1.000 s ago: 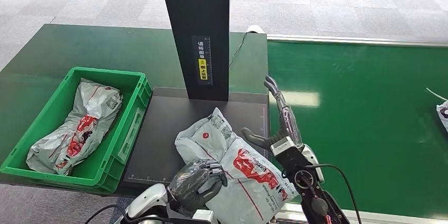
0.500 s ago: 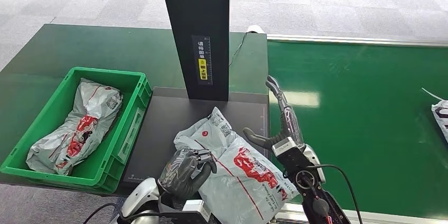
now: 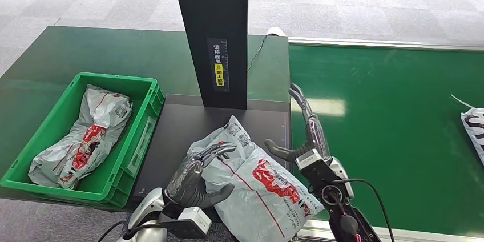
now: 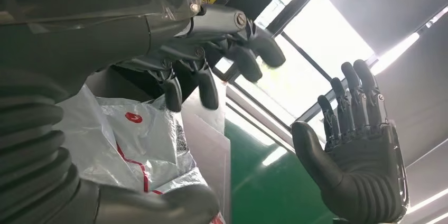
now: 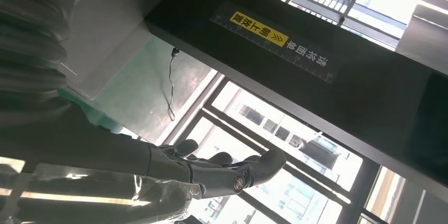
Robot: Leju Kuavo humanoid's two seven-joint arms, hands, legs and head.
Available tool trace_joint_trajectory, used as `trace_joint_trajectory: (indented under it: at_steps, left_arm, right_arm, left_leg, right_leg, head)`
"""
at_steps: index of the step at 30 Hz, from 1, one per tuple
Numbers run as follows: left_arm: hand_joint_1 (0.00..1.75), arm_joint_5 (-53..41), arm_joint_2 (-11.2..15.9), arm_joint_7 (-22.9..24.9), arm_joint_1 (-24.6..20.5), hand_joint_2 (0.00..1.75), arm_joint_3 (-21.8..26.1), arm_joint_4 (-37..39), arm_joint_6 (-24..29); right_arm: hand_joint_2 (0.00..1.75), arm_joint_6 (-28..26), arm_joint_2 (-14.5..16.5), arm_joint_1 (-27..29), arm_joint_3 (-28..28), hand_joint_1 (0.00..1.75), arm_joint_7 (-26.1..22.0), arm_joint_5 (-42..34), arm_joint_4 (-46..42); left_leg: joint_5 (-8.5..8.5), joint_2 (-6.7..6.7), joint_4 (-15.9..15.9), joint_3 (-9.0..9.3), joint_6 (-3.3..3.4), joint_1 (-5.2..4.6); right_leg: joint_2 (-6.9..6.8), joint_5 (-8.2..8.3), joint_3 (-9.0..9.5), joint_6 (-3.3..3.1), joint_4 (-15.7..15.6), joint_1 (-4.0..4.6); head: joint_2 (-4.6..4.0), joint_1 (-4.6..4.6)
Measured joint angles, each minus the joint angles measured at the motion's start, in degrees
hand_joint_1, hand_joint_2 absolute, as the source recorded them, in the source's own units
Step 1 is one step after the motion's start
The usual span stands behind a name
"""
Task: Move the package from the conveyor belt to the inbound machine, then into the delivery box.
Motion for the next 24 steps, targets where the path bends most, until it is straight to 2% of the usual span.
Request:
trace_joint_trajectory:
  at_steps: [13,18,21,24]
  left_arm:
    - [0.00,1.3,0.0,-0.5,0.1,1.75,0.0,-0.5,-0.7]
    - [0.00,5.6,0.1,-1.3,0.2,1.75,0.0,-1.6,-5.3]
    - [0.00,3.4,0.6,0.8,0.2,1.75,-0.9,-1.7,-9.3]
    - [0.00,-2.2,1.0,3.8,-0.3,1.75,-2.7,-1.0,-10.7]
  right_arm:
    - [1.75,0.0,-0.3,0.0,0.0,0.00,0.0,0.0,0.0]
    - [1.75,-0.1,-0.5,0.0,0.0,0.00,-0.2,-0.2,0.0]
    - [1.75,-0.1,-0.5,0.0,0.0,0.00,-0.2,-0.3,0.0]
    - [1.75,-0.2,-0.4,0.0,0.0,0.00,-0.2,-0.2,0.0]
  left_leg:
    - [0.00,0.00,0.0,0.00,0.00,0.00]
    - [0.00,0.00,0.0,0.00,0.00,0.00]
    - [0.00,0.00,0.0,0.00,0.00,0.00]
    - [0.00,0.00,0.0,0.00,0.00,0.00]
  right_leg:
    - [0.00,0.00,0.00,0.00,0.0,0.00]
    - [0.00,0.00,0.00,0.00,0.0,0.00]
    - [0.00,0.00,0.00,0.00,0.0,0.00]
    - [0.00,0.00,0.00,0.00,0.0,0.00]
  head:
    - [0.00,-0.01]
    - [0.00,0.01]
    - [0.00,0.00]
    - [0.00,0.00]
